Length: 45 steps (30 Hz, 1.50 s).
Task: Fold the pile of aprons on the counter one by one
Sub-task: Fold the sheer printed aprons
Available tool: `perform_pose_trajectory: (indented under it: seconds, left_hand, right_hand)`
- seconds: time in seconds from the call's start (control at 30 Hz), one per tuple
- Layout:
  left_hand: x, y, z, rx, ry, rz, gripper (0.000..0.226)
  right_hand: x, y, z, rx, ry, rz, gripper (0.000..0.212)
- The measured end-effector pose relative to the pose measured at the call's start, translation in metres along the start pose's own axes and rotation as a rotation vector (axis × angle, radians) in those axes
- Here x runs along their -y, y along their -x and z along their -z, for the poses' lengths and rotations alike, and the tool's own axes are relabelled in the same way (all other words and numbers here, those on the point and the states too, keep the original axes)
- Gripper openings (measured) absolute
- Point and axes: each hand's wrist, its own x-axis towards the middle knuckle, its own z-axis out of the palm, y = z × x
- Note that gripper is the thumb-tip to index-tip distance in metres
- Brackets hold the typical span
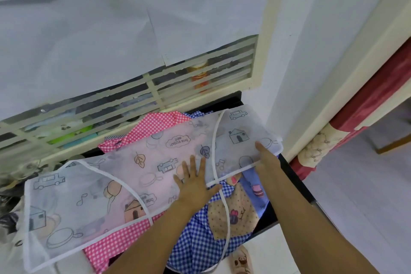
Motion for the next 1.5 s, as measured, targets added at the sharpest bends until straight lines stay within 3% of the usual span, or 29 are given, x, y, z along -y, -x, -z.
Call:
perform_pose_trajectory:
  seconds: [0.2, 0.33, 0.43, 0.5, 0.53, 0.63, 0.73, 0.8, 0.87, 0.97, 1.03, 1.1, 1.13, 1.2, 1.27, 1.37, 1.5]
  left_hand:
    - [-0.027, 0.007, 0.017, -0.318, 0.148, -0.272, 0.085]
    - [-0.076, -0.016, 0.010, -0.283, 0.113, -0.270, 0.088]
    - [-0.082, -0.032, -0.014, -0.151, -0.068, -0.253, 0.094]
    - [-0.076, -0.036, -0.028, -0.159, -0.149, -0.224, 0.088]
    - [-0.074, -0.035, -0.032, -0.173, -0.150, -0.204, 0.082]
    - [-0.078, -0.038, -0.036, -0.207, -0.130, -0.154, 0.075]
    - [-0.082, -0.043, -0.034, -0.251, -0.147, -0.118, 0.076]
    - [-0.082, -0.047, -0.035, -0.250, -0.145, -0.122, 0.075]
    - [-0.083, -0.053, -0.036, -0.204, -0.131, -0.093, 0.074]
    - [-0.082, -0.063, -0.026, -0.211, -0.096, 0.007, 0.085]
    - [-0.079, -0.068, -0.022, -0.180, -0.047, 0.085, 0.086]
    - [-0.079, -0.071, -0.016, -0.130, -0.002, 0.145, 0.070]
    - [-0.079, -0.072, -0.014, -0.109, 0.009, 0.151, 0.067]
    - [-0.081, -0.073, -0.012, -0.097, 0.032, 0.143, 0.066]
    - [-0.078, -0.071, -0.014, -0.117, 0.047, 0.111, 0.069]
    - [-0.073, -0.064, -0.021, -0.184, 0.049, 0.010, 0.089]
    - [-0.070, -0.061, -0.029, -0.202, 0.028, 0.006, 0.101]
  right_hand:
    - [0.019, -0.010, 0.015, 0.071, -0.018, -0.068, 0.017]
    - [0.025, -0.004, 0.044, 0.172, 0.006, -0.144, 0.014]
    - [0.040, -0.011, 0.069, 0.259, 0.002, -0.169, 0.032]
    - [0.057, -0.035, 0.087, 0.296, 0.009, -0.186, 0.072]
    - [0.066, -0.044, 0.092, 0.303, 0.056, -0.202, 0.082]
    - [0.085, -0.078, 0.098, 0.326, 0.381, -0.196, 0.067]
    - [0.102, -0.090, 0.087, 0.395, 0.651, -0.167, 0.073]
    - [0.112, -0.088, 0.074, 0.479, 0.798, -0.112, 0.065]
    - [0.114, -0.083, 0.061, 0.537, 0.991, 0.011, 0.045]
    - [0.101, -0.079, 0.049, 0.496, 1.217, 0.454, 0.021]
    - [0.082, -0.075, 0.045, 0.459, 1.399, 0.711, 0.024]
    - [0.062, -0.066, 0.047, 0.460, 1.618, 1.031, 0.024]
    - [0.053, -0.065, 0.049, 0.481, 1.640, 1.204, 0.028]
    - [0.042, -0.059, 0.054, 0.490, 1.560, 1.378, 0.031]
    - [0.045, -0.048, 0.051, 0.458, 1.461, 1.210, 0.010]
    - [0.066, -0.056, 0.040, 0.313, 1.345, 0.706, 0.049]
    - [0.102, -0.075, 0.016, 0.319, 0.893, 0.164, 0.035]
